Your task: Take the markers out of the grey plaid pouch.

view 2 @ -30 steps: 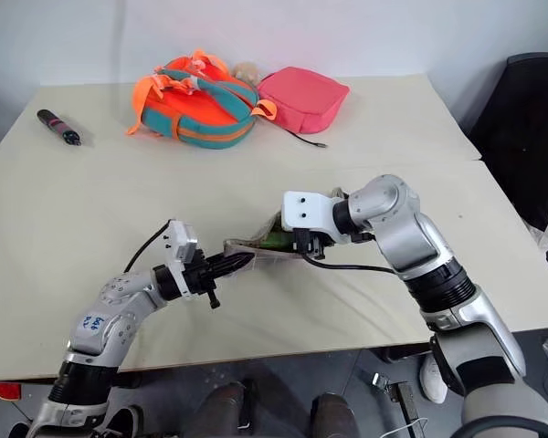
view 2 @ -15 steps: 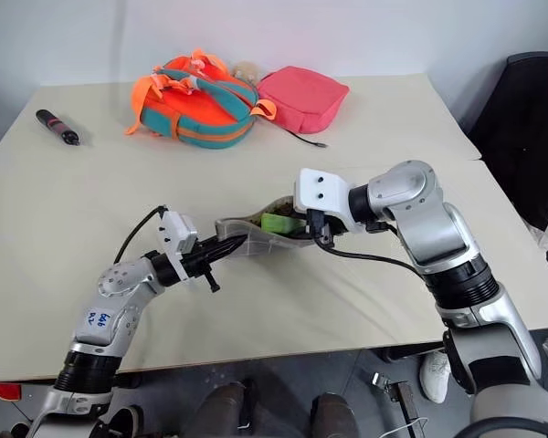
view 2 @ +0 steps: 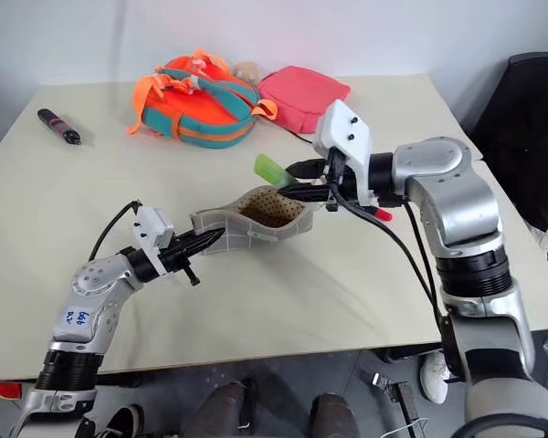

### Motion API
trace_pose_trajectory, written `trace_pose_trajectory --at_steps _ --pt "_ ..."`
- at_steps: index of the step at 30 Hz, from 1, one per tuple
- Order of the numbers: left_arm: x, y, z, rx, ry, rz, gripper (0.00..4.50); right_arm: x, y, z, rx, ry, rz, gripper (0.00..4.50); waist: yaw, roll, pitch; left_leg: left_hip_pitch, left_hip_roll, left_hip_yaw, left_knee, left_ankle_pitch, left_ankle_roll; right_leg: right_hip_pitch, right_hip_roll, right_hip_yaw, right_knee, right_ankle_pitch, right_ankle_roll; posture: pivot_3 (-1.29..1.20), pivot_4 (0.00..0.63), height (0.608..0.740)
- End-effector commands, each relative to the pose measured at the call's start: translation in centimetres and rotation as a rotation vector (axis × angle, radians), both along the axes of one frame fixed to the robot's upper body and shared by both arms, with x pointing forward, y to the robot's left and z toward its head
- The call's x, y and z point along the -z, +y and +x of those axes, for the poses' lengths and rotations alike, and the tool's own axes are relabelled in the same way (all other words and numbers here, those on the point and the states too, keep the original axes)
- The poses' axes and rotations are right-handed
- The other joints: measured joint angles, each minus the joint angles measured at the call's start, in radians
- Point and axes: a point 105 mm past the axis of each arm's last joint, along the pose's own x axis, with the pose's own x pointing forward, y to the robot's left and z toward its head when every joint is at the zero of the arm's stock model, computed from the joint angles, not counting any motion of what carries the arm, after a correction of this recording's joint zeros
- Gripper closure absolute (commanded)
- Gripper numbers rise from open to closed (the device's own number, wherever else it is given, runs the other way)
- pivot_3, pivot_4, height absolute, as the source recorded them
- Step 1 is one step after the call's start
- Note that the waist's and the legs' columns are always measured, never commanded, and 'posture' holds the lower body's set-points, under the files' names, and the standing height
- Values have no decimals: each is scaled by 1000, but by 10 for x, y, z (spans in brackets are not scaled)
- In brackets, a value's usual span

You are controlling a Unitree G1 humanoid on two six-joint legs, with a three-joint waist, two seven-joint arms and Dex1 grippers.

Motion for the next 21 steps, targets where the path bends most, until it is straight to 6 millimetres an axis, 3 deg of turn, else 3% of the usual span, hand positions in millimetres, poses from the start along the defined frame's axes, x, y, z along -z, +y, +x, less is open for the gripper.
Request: trace_pose_trajectory --at_steps 1,3,8,10,12,16,18,21 --pt "-38 44 12 -187 -187 84 4500 42 -38 13 117 -27 -241 3446 -4 0 0 0 0 0 0 0 0 0 0 0 -1 0 0 0 150 740" --pt "-56 66 16 -281 -252 118 4500 65 -45 18 145 -22 -267 3446 -10 0 0 0 0 1 -1 0 0 0 1 0 -1 0 0 0 150 740" --pt "-72 81 15 -381 -397 302 4500 94 -48 29 194 -46 -295 3446 -31 2 1 1 0 4 -2 1 0 -2 0 1 5 0 1 0 150 740" --pt "-65 72 10 -379 -463 447 4500 108 -45 33 209 -49 -285 3446 -32 1 0 1 1 3 -2 1 0 -2 1 0 6 0 1 0 150 740" --pt "-40 67 9 -356 -475 656 4500 114 -41 36 225 -40 -233 3446 -33 1 0 2 1 4 -2 1 0 -2 1 0 6 0 1 0 150 740" --pt "-20 73 8 -402 -437 675 4500 115 -36 37 225 -26 -178 3446 -33 0 0 2 2 4 -2 1 -1 -2 1 0 7 0 1 0 150 740" --pt "-8 71 6 -385 -422 710 4500 114 -32 35 219 6 -130 2737 -33 0 0 2 2 4 -2 1 -1 -2 1 0 7 0 0 0 150 740" --pt "3 71 4 -373 -343 634 3702 110 -26 30 224 50 -25 1776 -32 0 0 3 2 4 -3 1 -1 -3 0 1 8 0 0 0 150 740"
